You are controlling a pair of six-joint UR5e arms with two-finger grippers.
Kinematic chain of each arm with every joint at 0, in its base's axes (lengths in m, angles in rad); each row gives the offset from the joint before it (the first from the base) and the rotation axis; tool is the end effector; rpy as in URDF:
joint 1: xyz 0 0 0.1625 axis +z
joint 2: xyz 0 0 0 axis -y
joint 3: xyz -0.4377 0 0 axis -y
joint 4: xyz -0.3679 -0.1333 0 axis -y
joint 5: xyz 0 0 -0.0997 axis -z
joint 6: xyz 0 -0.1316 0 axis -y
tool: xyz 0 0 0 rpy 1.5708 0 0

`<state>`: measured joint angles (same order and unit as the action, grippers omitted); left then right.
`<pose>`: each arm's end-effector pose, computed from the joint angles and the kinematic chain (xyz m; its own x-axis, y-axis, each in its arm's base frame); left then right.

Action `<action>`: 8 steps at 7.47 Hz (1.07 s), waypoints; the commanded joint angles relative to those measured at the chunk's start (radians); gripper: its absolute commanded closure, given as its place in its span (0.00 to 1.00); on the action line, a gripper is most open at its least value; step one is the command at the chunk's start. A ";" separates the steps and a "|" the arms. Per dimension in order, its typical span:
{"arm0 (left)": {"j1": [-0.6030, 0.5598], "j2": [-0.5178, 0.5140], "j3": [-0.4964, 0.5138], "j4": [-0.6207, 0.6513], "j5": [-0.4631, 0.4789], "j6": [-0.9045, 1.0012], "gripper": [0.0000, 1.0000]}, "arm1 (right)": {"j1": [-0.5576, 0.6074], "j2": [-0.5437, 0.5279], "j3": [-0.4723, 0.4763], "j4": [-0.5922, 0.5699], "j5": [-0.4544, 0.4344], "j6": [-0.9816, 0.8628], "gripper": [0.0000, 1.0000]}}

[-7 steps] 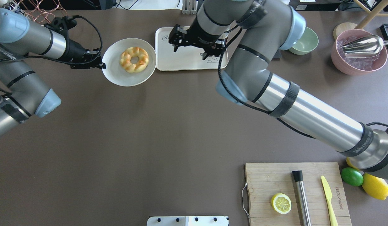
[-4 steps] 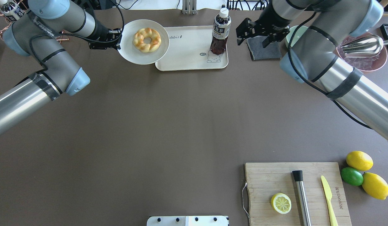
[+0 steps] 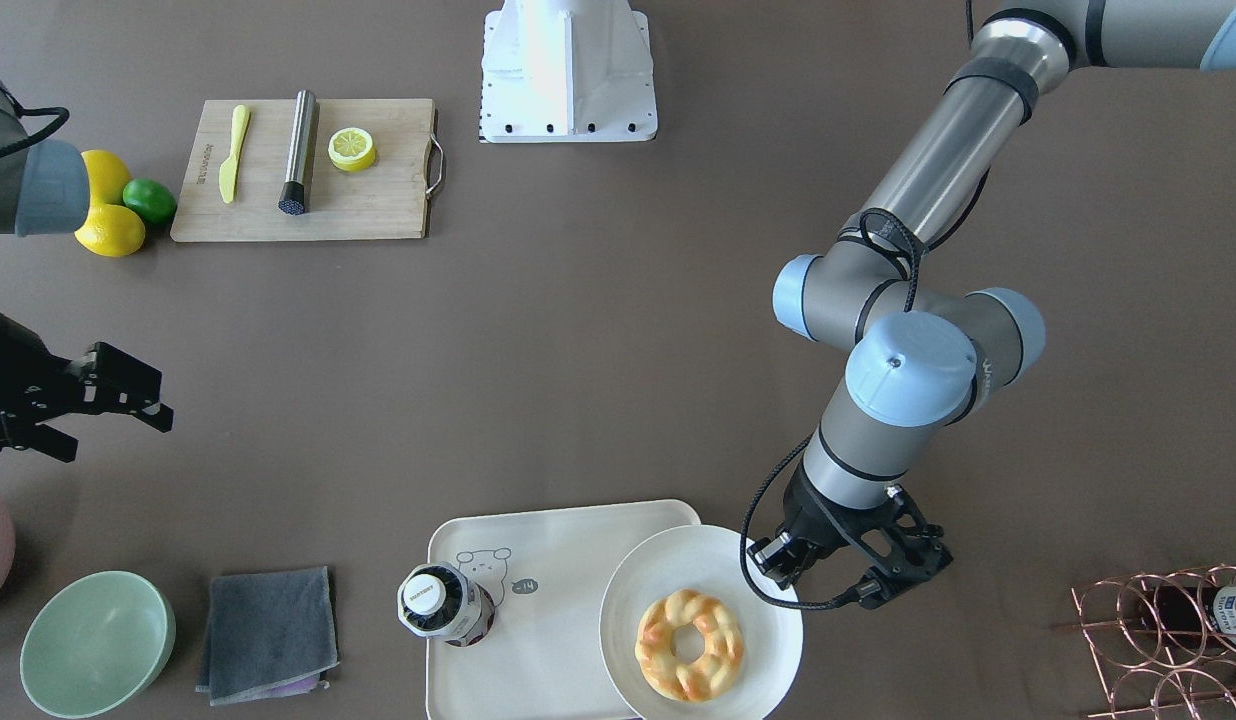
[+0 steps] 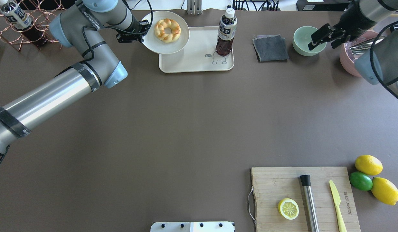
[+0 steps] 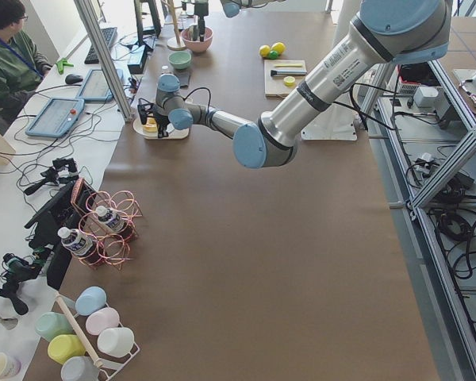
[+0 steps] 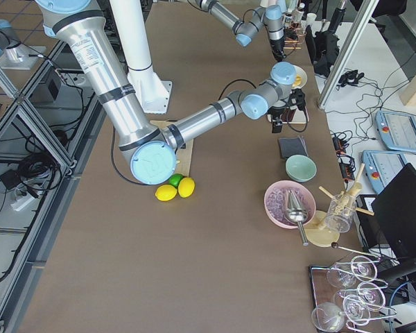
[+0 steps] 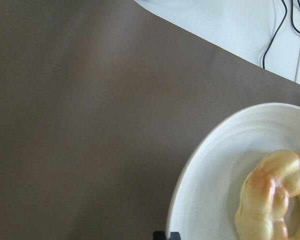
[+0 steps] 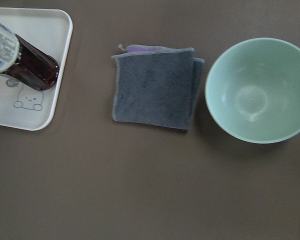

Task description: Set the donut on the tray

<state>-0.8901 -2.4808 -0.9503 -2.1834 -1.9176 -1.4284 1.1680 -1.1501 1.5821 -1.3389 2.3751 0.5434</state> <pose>0.4706 -0.7218 0.3246 0.4661 -0.3635 -0.8066 0.5020 0.8594 -0.0972 -0.2184 -0.6109 0.4185 0.5569 -0.2076 0.8042 0.0243 0.9719 0.2341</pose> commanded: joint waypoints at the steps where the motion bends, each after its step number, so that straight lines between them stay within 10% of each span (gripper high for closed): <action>1: 0.068 -0.056 0.053 -0.004 0.092 -0.076 1.00 | 0.105 -0.150 -0.001 -0.002 0.004 -0.250 0.00; 5: 0.122 -0.096 0.048 -0.006 0.154 -0.139 0.95 | 0.196 -0.264 0.003 0.001 -0.007 -0.421 0.00; 6: 0.116 -0.092 0.039 -0.006 0.161 -0.089 0.03 | 0.197 -0.275 -0.001 0.001 -0.013 -0.434 0.00; 8: 0.077 0.050 -0.139 0.007 0.138 0.033 0.01 | 0.199 -0.287 -0.005 0.003 -0.017 -0.459 0.00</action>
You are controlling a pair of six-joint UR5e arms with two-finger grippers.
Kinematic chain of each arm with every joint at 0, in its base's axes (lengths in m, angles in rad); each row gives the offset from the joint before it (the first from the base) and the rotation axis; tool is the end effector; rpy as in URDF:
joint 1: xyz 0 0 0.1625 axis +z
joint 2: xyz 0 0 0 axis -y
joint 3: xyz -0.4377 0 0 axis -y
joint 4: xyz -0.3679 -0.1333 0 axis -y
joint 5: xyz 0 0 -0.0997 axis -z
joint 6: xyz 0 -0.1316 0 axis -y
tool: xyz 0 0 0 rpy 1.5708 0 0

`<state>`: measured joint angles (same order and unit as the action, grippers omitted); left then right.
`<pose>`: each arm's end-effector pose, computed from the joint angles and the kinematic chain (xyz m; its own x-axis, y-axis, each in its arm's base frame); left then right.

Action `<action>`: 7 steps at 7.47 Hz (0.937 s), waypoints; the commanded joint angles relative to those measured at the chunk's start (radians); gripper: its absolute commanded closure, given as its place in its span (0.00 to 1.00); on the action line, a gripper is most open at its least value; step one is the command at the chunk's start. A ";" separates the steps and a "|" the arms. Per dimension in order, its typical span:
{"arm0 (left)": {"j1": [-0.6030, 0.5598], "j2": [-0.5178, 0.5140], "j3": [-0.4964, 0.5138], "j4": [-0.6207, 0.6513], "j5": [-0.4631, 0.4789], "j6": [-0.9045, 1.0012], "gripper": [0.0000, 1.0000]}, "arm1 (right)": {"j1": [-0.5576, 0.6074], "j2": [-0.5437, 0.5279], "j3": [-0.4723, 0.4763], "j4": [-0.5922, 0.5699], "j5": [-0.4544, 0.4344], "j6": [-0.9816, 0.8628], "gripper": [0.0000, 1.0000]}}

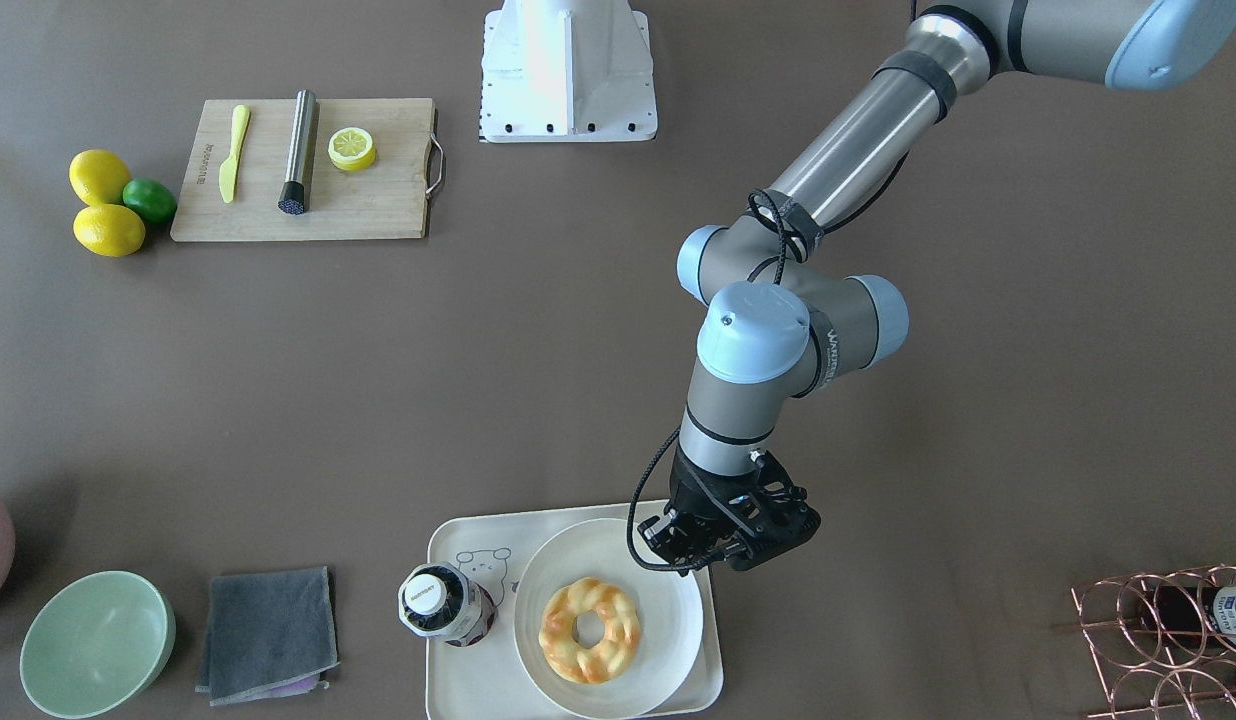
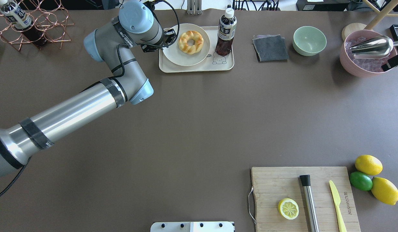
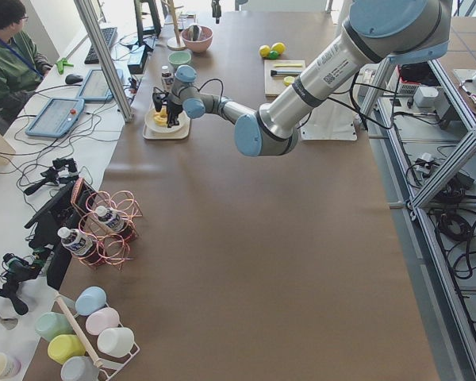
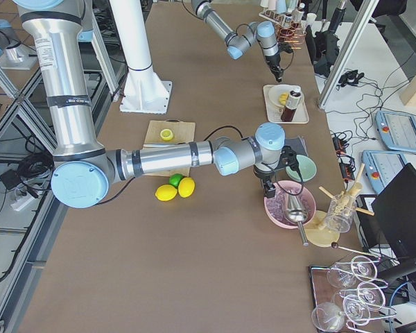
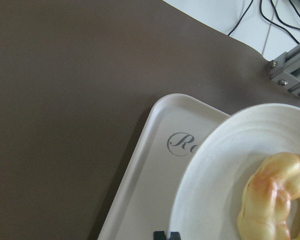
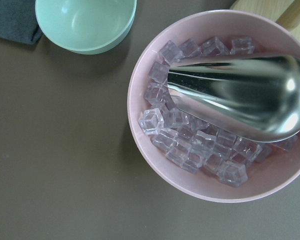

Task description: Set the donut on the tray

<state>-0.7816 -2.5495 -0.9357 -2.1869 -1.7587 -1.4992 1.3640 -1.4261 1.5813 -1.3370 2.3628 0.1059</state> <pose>0.5428 -0.6919 0.2754 0.4479 -0.3455 -0.8246 0.5528 0.8319 -0.0483 -0.0749 -0.5502 0.5865 0.6486 -0.3104 0.6950 0.1221 0.9437 0.3075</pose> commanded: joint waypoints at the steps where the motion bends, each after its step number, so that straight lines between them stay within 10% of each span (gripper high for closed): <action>1: -0.069 0.259 -0.295 0.021 -0.122 0.149 0.01 | 0.003 -0.025 0.000 0.010 -0.026 -0.021 0.00; 7: -0.481 0.939 -0.811 0.148 -0.580 0.804 0.01 | 0.087 -0.150 0.020 0.040 -0.050 -0.084 0.00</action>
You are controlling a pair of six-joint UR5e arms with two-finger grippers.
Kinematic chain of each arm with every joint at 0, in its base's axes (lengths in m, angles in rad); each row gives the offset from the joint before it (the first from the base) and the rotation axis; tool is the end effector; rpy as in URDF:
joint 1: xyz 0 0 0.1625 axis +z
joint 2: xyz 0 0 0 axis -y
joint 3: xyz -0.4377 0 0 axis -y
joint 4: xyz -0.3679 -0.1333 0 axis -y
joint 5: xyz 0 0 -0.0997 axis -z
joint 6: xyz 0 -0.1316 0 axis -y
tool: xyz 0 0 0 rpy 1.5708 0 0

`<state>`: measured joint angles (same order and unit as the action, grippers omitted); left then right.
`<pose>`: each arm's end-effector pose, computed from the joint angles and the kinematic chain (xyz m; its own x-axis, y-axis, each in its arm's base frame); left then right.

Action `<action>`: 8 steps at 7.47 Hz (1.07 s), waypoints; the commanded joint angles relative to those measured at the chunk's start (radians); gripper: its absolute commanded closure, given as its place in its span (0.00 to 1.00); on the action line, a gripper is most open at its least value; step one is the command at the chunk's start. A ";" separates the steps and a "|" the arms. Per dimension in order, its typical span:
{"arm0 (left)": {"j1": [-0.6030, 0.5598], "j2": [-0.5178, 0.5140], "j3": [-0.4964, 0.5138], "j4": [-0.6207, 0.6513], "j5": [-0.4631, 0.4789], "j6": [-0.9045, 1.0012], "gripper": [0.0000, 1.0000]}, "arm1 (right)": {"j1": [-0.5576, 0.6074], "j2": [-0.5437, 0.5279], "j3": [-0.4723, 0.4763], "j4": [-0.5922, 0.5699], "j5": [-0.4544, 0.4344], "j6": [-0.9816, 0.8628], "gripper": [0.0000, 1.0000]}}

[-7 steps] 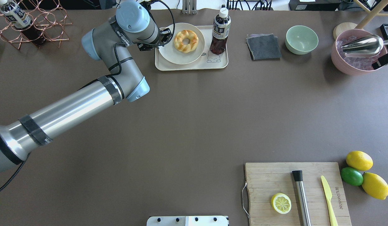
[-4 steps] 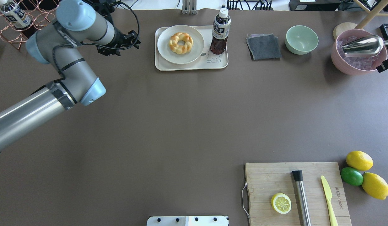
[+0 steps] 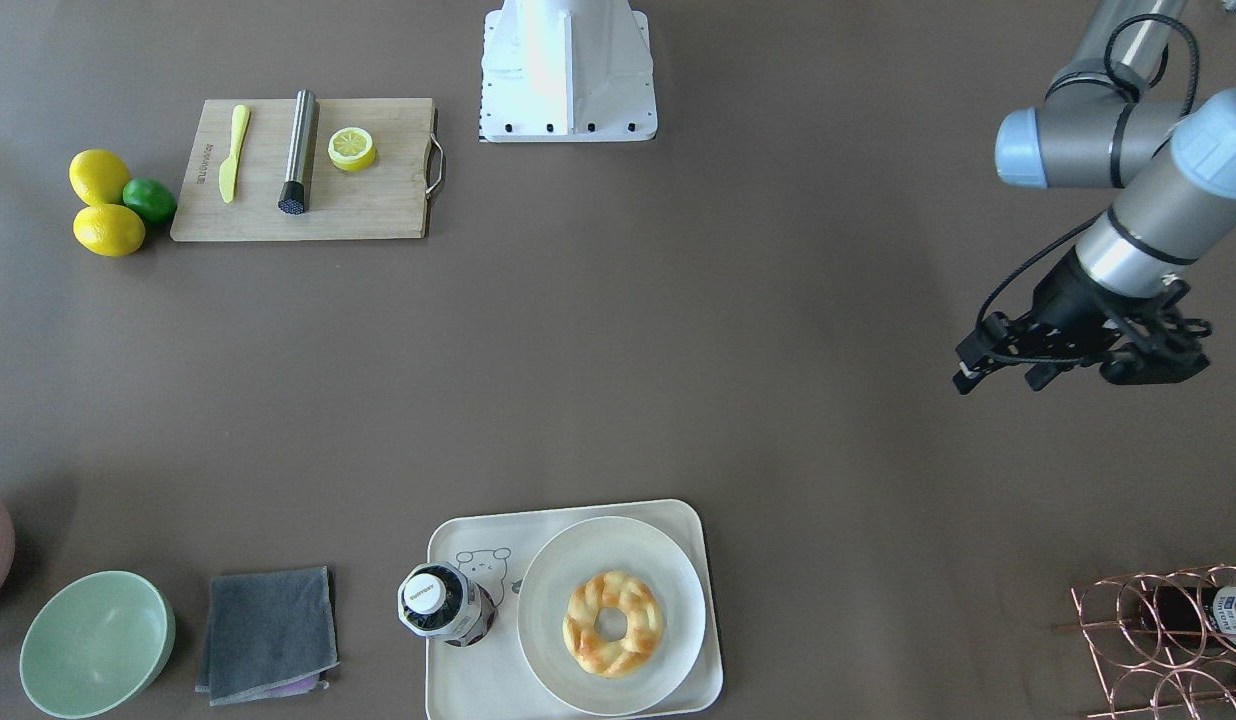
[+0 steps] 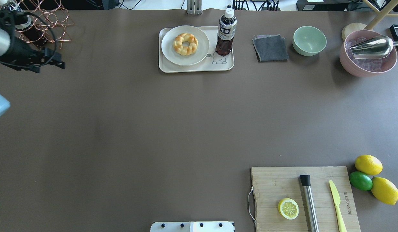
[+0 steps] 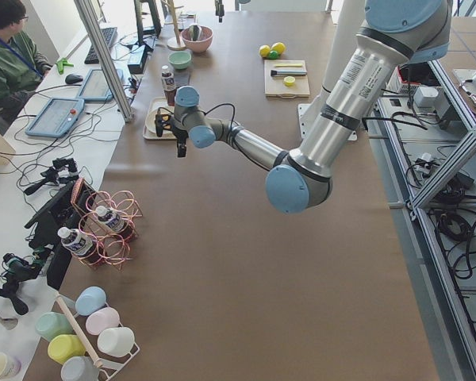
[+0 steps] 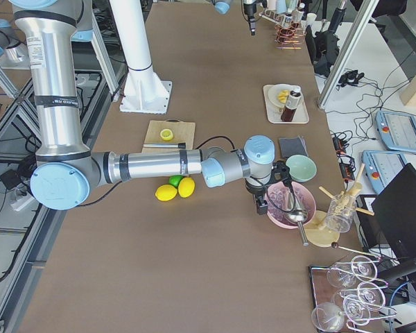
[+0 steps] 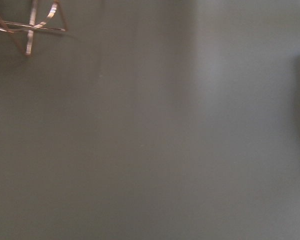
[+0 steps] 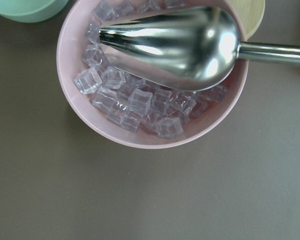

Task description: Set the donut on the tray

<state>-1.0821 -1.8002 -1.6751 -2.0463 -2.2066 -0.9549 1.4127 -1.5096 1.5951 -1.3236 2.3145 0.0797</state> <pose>0.2295 -0.5491 0.4691 0.5583 -0.0599 -0.8275 0.2280 0.9701 0.0836 -0.0381 -0.5197 0.6269 0.7016 -0.2588 0.6639 0.0932 0.9570 0.2746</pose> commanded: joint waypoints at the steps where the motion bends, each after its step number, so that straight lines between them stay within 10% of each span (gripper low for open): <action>1: -0.299 0.232 -0.066 0.082 -0.204 0.424 0.01 | 0.051 -0.140 0.005 0.049 -0.004 -0.095 0.00; 4: -0.546 0.259 -0.067 0.418 -0.208 0.905 0.01 | 0.167 -0.150 0.025 0.044 -0.071 -0.089 0.00; 8: -0.558 0.289 0.029 0.410 -0.215 0.913 0.01 | 0.172 -0.127 0.025 0.043 -0.053 -0.087 0.00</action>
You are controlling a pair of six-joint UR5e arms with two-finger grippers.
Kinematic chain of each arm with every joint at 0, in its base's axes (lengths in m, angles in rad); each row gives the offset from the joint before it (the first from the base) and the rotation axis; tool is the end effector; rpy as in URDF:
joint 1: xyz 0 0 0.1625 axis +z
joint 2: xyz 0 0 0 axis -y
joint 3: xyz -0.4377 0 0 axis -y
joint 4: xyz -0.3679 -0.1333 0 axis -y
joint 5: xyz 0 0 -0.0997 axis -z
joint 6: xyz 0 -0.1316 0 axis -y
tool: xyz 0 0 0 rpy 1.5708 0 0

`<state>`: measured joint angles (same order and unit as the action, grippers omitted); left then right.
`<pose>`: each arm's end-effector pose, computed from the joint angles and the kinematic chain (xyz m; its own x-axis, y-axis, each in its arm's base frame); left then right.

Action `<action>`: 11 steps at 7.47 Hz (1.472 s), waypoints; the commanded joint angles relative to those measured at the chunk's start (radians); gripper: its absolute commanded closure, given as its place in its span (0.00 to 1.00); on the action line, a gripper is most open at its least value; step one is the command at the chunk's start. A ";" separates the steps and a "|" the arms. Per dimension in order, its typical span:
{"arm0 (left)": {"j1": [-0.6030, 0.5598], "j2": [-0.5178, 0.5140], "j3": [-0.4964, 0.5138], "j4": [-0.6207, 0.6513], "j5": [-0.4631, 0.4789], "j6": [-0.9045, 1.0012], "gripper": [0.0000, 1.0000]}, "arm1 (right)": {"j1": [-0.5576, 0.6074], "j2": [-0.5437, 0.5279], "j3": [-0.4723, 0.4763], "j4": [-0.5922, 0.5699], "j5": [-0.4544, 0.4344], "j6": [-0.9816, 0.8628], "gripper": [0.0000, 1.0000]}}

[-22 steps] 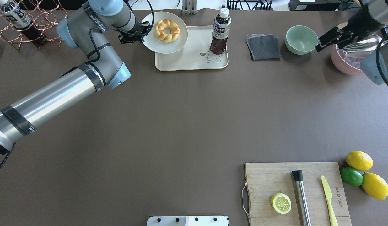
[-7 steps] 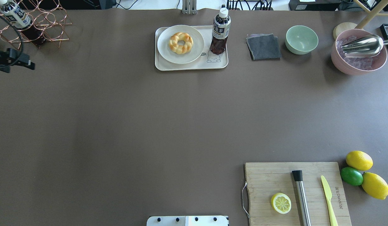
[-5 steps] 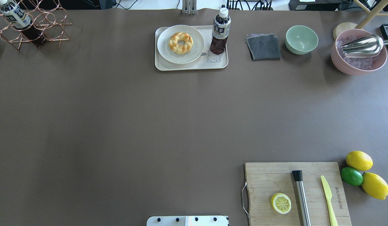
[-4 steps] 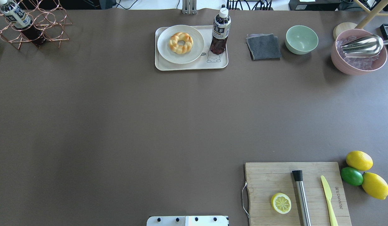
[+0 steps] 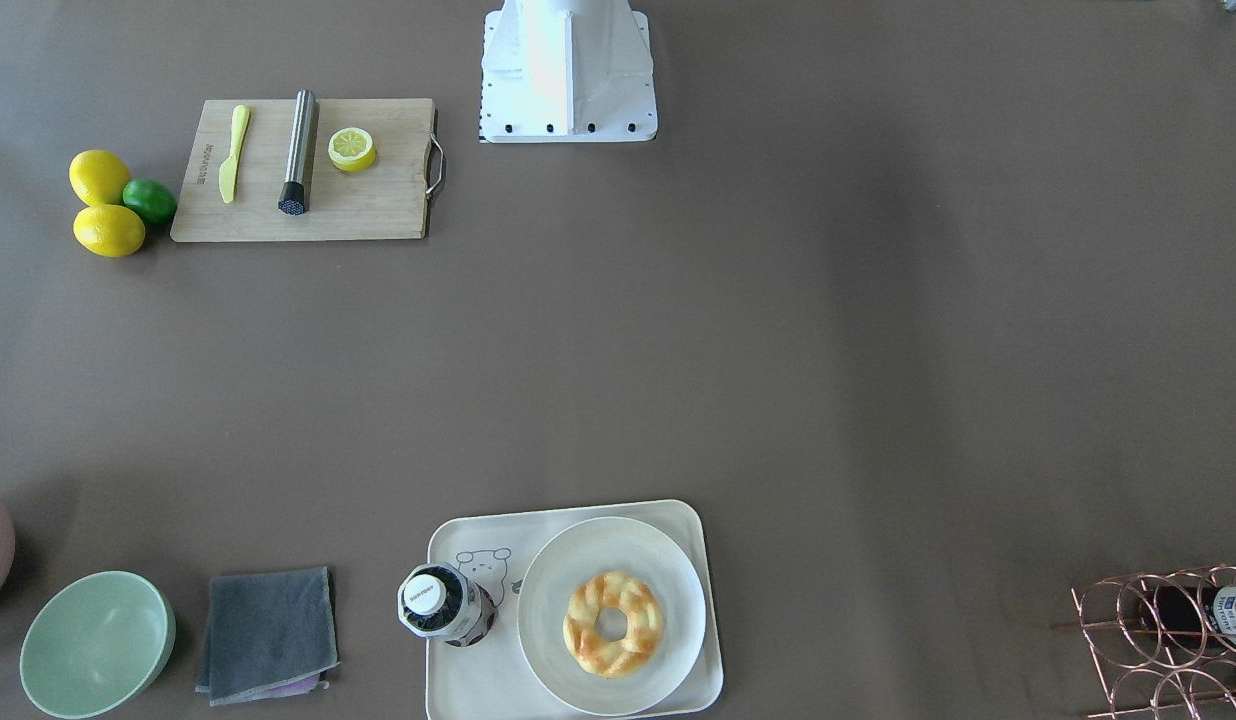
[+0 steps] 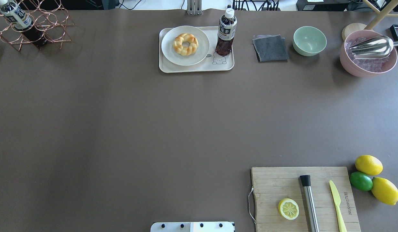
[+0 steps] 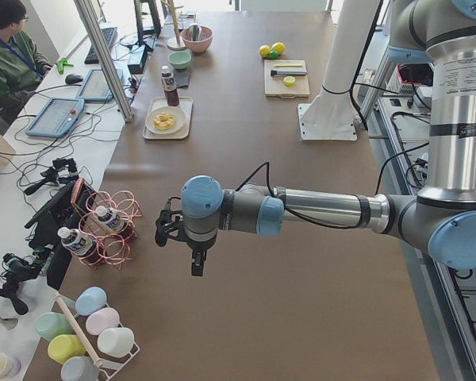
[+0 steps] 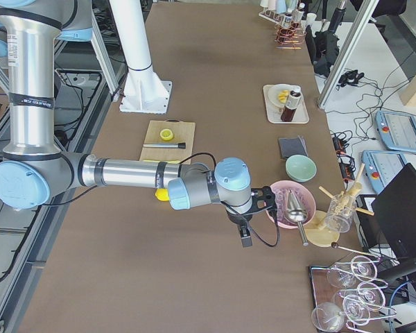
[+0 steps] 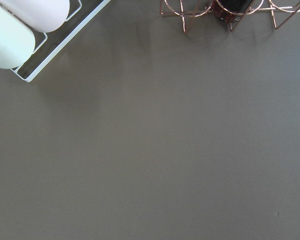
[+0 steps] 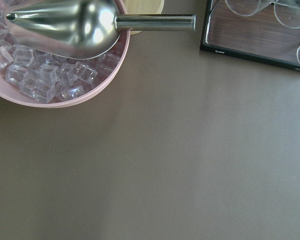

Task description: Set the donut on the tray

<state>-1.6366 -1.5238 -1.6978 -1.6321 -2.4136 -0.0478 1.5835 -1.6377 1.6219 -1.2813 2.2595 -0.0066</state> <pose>-0.0650 -0.4539 0.6430 0.6670 0.0139 -0.7450 0.0971 0.9897 0.1054 0.0555 -0.4614 0.6759 0.7743 -0.1683 0.6101 -0.0071 0.9616 0.2743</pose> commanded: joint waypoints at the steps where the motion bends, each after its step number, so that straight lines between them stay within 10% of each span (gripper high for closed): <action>1: -0.005 0.022 0.047 -0.014 -0.006 -0.006 0.01 | 0.001 -0.007 -0.001 0.002 0.003 -0.001 0.00; 5: -0.002 0.062 0.069 -0.228 0.033 0.000 0.01 | 0.001 -0.008 -0.005 0.003 0.002 -0.009 0.00; 11: -0.002 0.088 0.109 -0.230 0.033 0.000 0.01 | 0.001 -0.011 -0.004 0.002 0.003 -0.004 0.00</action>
<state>-1.6345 -1.4507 -1.5822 -1.8611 -2.3806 -0.0470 1.5846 -1.6490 1.6168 -1.2768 2.2611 -0.0128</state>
